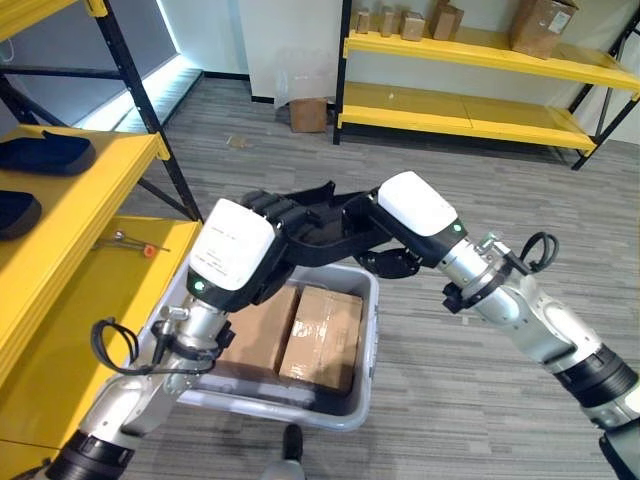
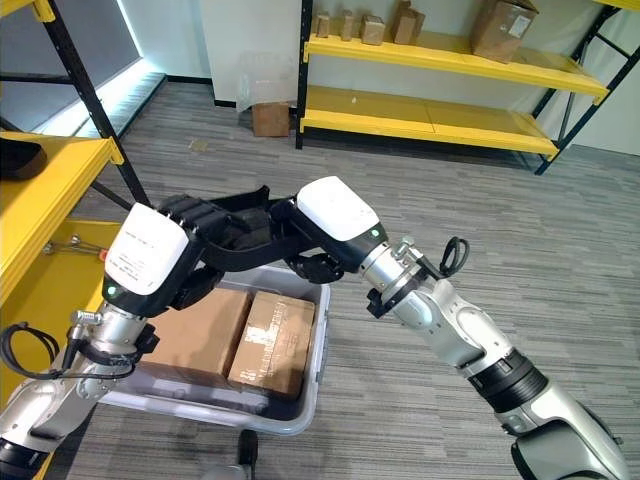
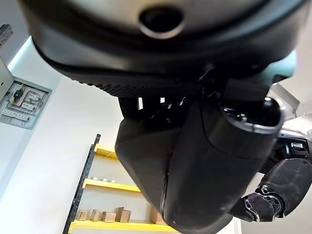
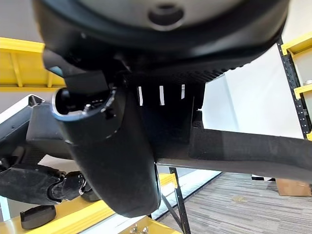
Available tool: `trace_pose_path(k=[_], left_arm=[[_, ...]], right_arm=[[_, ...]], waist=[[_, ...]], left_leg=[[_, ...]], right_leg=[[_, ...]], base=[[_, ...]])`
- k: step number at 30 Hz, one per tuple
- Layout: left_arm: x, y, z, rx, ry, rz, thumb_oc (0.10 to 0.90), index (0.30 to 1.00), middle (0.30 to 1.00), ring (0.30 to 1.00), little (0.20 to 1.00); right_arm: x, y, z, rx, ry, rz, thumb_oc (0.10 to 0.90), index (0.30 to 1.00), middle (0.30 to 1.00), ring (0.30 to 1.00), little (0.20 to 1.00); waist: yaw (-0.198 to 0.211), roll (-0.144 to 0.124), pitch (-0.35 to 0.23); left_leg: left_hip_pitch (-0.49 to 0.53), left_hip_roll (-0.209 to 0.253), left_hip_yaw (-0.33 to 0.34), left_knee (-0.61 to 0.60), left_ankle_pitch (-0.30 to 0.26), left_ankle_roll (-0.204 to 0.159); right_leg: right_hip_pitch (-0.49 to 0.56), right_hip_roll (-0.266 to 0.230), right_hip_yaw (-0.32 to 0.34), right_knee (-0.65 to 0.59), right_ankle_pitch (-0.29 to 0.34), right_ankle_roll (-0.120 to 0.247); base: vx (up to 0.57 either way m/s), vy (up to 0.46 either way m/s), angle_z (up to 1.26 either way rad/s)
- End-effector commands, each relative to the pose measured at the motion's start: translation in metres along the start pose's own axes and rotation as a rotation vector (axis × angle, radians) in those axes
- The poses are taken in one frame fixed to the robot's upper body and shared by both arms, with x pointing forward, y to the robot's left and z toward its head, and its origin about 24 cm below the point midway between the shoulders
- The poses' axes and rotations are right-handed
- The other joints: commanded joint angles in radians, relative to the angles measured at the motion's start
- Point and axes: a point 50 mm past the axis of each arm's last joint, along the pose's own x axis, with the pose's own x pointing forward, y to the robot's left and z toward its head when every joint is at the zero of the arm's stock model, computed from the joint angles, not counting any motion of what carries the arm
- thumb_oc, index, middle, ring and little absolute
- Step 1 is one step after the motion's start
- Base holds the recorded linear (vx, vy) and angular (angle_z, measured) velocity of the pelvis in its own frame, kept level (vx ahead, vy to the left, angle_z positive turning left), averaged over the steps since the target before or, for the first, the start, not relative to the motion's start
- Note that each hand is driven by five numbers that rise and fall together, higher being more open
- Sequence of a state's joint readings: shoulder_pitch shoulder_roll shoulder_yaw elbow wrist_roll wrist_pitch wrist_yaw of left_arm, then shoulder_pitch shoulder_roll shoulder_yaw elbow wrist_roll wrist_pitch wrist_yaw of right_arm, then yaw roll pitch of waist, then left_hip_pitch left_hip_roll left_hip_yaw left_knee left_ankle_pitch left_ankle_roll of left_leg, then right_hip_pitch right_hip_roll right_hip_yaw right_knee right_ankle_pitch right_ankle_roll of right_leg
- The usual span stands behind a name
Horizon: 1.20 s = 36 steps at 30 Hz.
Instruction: Move parts from the plastic box to the shelf.
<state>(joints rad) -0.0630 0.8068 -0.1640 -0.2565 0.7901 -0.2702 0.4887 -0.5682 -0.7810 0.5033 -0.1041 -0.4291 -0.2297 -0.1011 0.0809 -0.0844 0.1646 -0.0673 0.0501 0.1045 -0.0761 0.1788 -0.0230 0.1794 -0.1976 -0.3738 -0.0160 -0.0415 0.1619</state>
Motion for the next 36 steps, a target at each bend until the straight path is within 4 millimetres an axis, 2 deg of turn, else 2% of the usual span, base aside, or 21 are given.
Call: trace_pose_path(k=[1, 14, 15, 16, 20, 22, 26, 31, 32, 33, 36], left_arm=[[0.026, 0.023, 0.008, -0.04, -0.066, 0.195, 0.4, 0.3, 0.3, 0.3, 0.3], [0.024, 0.018, 0.005, -0.073, -0.026, 0.181, 0.4, 0.3, 0.3, 0.3, 0.3], [0.023, 0.017, 0.004, -0.078, -0.017, 0.18, 0.4, 0.3, 0.3, 0.3, 0.3], [0.021, 0.015, 0.003, -0.083, -0.003, 0.172, 0.4, 0.3, 0.3, 0.3, 0.3], [0.016, 0.013, 0.0, -0.093, 0.031, 0.16, 0.4, 0.3, 0.3, 0.3, 0.3], [0.0, 0.01, -0.012, -0.07, 0.119, 0.14, 0.4, 0.3, 0.3, 0.3, 0.3], [-0.021, 0.008, -0.024, -0.032, 0.22, 0.115, 0.4, 0.3, 0.3, 0.3, 0.3], [-0.038, 0.01, -0.032, 0.002, 0.294, 0.115, 0.4, 0.3, 0.3, 0.3, 0.3], [-0.047, 0.012, -0.034, 0.031, 0.33, 0.113, 0.4, 0.3, 0.3, 0.3, 0.3], [-0.047, 0.012, -0.034, 0.031, 0.33, 0.113, 0.4, 0.3, 0.3, 0.3, 0.3], [-0.062, 0.016, -0.043, 0.102, 0.4, 0.108, 0.4, 0.3, 0.3, 0.3, 0.3]], right_arm=[[0.033, -0.046, 0.022, 0.001, -0.156, -0.24, 0.4, 0.3, 0.3, 0.3, 0.3], [0.033, -0.043, 0.023, 0.04, -0.139, -0.268, 0.4, 0.3, 0.3, 0.3, 0.3], [0.032, -0.042, 0.022, 0.057, -0.134, -0.276, 0.594, 0.572, 0.572, 0.572, 0.572], [0.031, -0.042, 0.022, 0.088, -0.125, -0.292, 0.9, 1.0, 1.0, 1.0, 1.0], [0.025, -0.041, 0.02, 0.158, -0.099, -0.347, 0.9, 1.0, 1.0, 1.0, 1.0], [0.002, -0.039, 0.015, 0.23, -0.039, -0.431, 0.9, 1.0, 1.0, 1.0, 1.0], [-0.021, -0.038, 0.013, 0.262, 0.004, -0.472, 0.9, 1.0, 1.0, 1.0, 1.0], [-0.035, -0.035, 0.014, 0.276, 0.019, -0.473, 0.9, 1.0, 1.0, 1.0, 1.0], [-0.041, -0.035, 0.015, 0.283, 0.022, -0.472, 0.9, 1.0, 1.0, 1.0, 1.0], [-0.041, -0.035, 0.015, 0.283, 0.022, -0.472, 0.9, 1.0, 1.0, 1.0, 1.0], [-0.043, -0.038, 0.017, 0.277, 0.0, -0.471, 0.9, 1.0, 1.0, 1.0, 1.0]], waist=[[-0.007, -0.015, -0.095], [-0.01, -0.012, -0.1], [-0.012, -0.011, -0.101], [-0.014, -0.009, -0.102], [-0.02, -0.001, -0.104], [-0.04, 0.019, -0.105], [-0.059, 0.039, -0.105], [-0.072, 0.056, -0.1], [-0.076, 0.067, -0.093], [-0.076, 0.067, -0.093], [-0.066, 0.087, -0.066]], left_leg=[[0.072, 0.067, 0.007, -0.011, -0.099, -0.044], [0.08, 0.07, 0.012, -0.011, -0.1, -0.044], [0.082, 0.071, 0.014, -0.011, -0.101, -0.044], [0.084, 0.074, 0.017, -0.011, -0.1, -0.045], [0.088, 0.081, 0.029, -0.011, -0.098, -0.047], [0.096, 0.103, 0.051, -0.011, -0.09, -0.056], [0.11, 0.134, 0.078, -0.011, -0.076, -0.071], [0.12, 0.166, 0.101, -0.011, -0.055, -0.089], [0.124, 0.189, 0.11, -0.011, -0.039, -0.1], [0.124, 0.189, 0.11, -0.011, -0.039, -0.101], [0.109, 0.235, 0.11, -0.009, 0.008, -0.125]], right_leg=[[-0.049, -0.041, 0.017, 0.006, 0.131, 0.03], [-0.045, -0.038, 0.021, 0.001, 0.131, 0.027], [-0.046, -0.037, 0.023, 0.0, 0.13, 0.027], [-0.047, -0.037, 0.027, -0.002, 0.129, 0.025], [-0.049, -0.029, 0.039, -0.01, 0.126, 0.021], [-0.058, -0.011, 0.07, -0.025, 0.121, 0.014], [-0.063, 0.018, 0.104, -0.042, 0.118, 0.001], [-0.066, 0.047, 0.124, -0.047, 0.109, -0.011], [-0.068, 0.068, 0.132, -0.044, 0.099, -0.023], [-0.068, 0.068, 0.132, -0.044, 0.099, -0.023], [-0.075, 0.107, 0.121, -0.037, 0.076, -0.044]], base=[[0.0, 0.0, 0.0], [0.0, -0.001, -0.01], [-0.01, -0.007, -0.1], [-0.01, -0.013, -0.08], [-0.03, -0.031, -0.11], [-0.07, -0.111, -0.34], [-0.05, -0.095, -0.34], [-0.04, -0.093, -0.26], [-0.03, -0.094, -0.28], [-0.07, -0.158, -0.3], [-0.1, -0.183, -0.11]])
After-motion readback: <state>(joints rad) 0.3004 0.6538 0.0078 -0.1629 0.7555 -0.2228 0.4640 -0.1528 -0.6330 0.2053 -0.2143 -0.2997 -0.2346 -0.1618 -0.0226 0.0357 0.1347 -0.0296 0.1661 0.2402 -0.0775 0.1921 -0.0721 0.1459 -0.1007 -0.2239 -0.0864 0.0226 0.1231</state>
